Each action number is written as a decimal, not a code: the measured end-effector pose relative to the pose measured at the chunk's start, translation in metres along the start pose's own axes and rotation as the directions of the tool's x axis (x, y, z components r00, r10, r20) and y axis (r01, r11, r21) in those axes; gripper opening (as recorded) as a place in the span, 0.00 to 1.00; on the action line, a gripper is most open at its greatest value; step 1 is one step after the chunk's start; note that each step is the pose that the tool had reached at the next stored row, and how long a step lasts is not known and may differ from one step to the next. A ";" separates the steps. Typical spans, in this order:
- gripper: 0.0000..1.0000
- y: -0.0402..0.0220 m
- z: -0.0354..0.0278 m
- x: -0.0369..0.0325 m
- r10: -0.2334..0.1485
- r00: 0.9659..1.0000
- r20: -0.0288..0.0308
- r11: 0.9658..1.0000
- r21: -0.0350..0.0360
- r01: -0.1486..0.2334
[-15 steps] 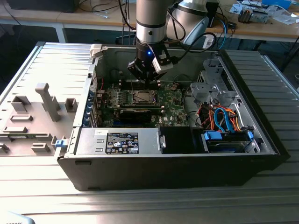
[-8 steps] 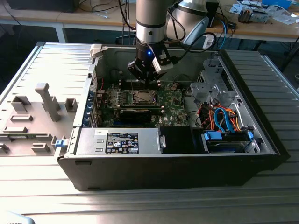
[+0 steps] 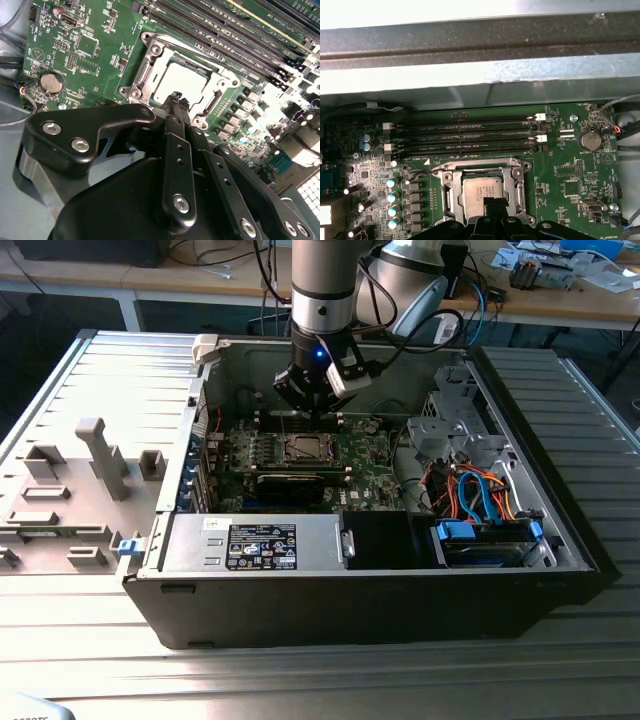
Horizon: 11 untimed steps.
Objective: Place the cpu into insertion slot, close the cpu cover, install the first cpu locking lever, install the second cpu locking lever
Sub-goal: 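Install the first cpu locking lever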
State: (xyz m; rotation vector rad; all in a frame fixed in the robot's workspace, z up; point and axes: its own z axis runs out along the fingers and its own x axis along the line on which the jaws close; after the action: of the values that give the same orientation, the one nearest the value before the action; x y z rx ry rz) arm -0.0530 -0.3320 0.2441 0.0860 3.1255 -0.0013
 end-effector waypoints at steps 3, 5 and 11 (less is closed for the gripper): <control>0.11 0.0000 0.0000 0.0000 -0.002 1.000 0.000 1.000 0.000 0.002; 0.11 0.0000 0.0000 0.0000 -0.004 1.000 0.000 1.000 0.000 0.004; 0.11 0.0000 0.0000 0.0000 -0.022 1.000 0.000 1.000 0.000 0.022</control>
State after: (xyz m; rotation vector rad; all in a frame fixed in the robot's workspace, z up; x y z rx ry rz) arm -0.0530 -0.3320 0.2441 0.0514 3.1262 -0.0009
